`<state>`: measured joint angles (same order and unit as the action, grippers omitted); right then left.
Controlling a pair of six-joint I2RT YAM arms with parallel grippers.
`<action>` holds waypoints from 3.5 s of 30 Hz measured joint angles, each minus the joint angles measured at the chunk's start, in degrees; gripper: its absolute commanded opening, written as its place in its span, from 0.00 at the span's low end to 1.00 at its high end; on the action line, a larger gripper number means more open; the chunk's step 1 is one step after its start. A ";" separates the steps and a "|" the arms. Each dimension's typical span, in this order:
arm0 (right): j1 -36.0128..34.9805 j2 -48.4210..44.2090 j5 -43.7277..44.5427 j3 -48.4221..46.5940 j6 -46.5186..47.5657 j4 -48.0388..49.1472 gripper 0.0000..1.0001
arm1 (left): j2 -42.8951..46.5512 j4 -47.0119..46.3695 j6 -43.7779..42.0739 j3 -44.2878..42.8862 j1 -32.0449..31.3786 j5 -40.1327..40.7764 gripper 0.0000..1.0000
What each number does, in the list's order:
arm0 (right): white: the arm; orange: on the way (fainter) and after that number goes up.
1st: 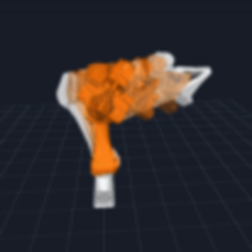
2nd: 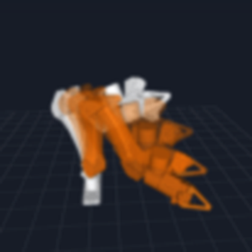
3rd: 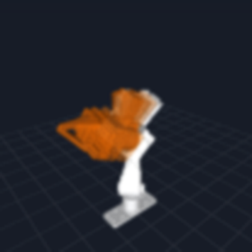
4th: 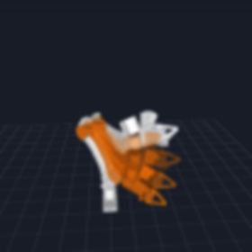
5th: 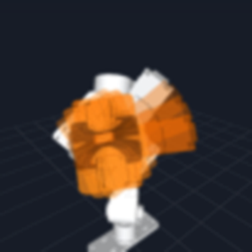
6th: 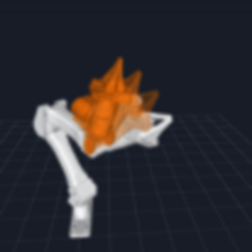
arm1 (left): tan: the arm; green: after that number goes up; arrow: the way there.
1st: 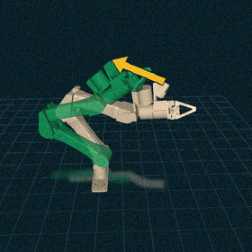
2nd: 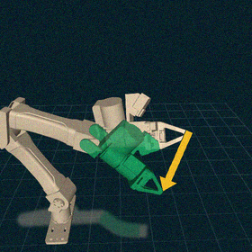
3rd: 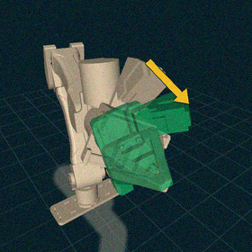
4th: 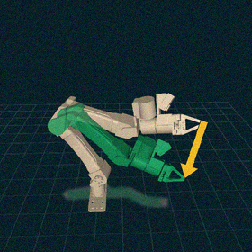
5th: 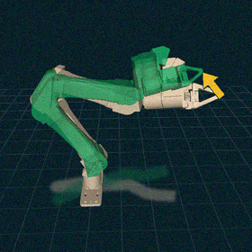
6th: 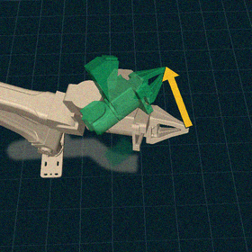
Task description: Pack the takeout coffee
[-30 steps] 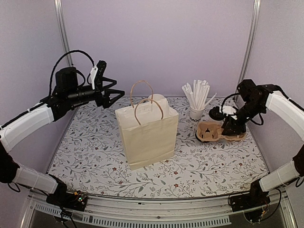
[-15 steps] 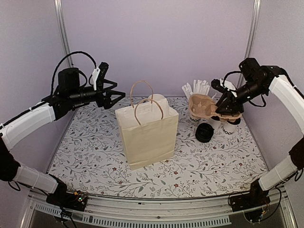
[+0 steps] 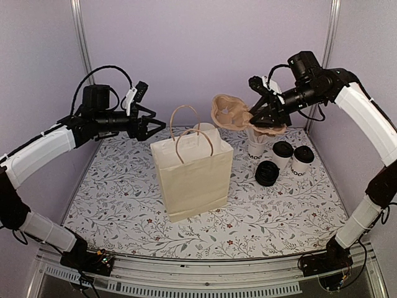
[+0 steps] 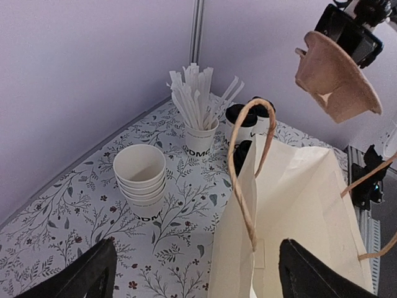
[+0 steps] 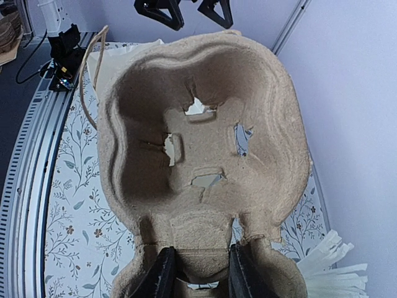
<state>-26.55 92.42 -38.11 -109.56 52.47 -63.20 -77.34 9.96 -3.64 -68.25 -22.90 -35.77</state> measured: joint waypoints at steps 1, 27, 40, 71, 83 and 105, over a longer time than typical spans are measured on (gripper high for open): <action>-0.83 0.44 -0.02 -0.31 -0.26 0.48 0.28 | -0.74 0.92 -0.11 -0.61 -0.15 -0.09 0.89; -11.91 5.09 -1.84 -3.32 -6.38 9.22 0.29 | -16.02 15.45 -4.66 -13.49 -6.45 -6.43 0.24; -15.91 5.09 -6.19 -3.32 -7.96 9.31 0.30 | -18.53 16.06 -4.72 -16.02 -11.28 -17.11 0.12; -21.05 8.66 -10.16 -0.83 -11.17 13.27 0.30 | -4.48 -0.35 3.08 -3.72 0.15 -16.33 0.82; -21.05 9.07 -7.37 -0.24 -14.93 16.13 0.31 | -2.86 -5.90 7.19 0.39 2.01 -16.20 0.71; -21.05 6.25 -3.96 1.55 -22.58 19.41 0.33 | 20.28 -18.14 5.07 23.71 -16.85 -5.55 0.81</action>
<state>-47.59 98.67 -42.06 -108.01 29.89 -43.79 -57.06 -8.19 1.43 -44.53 -39.75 -41.32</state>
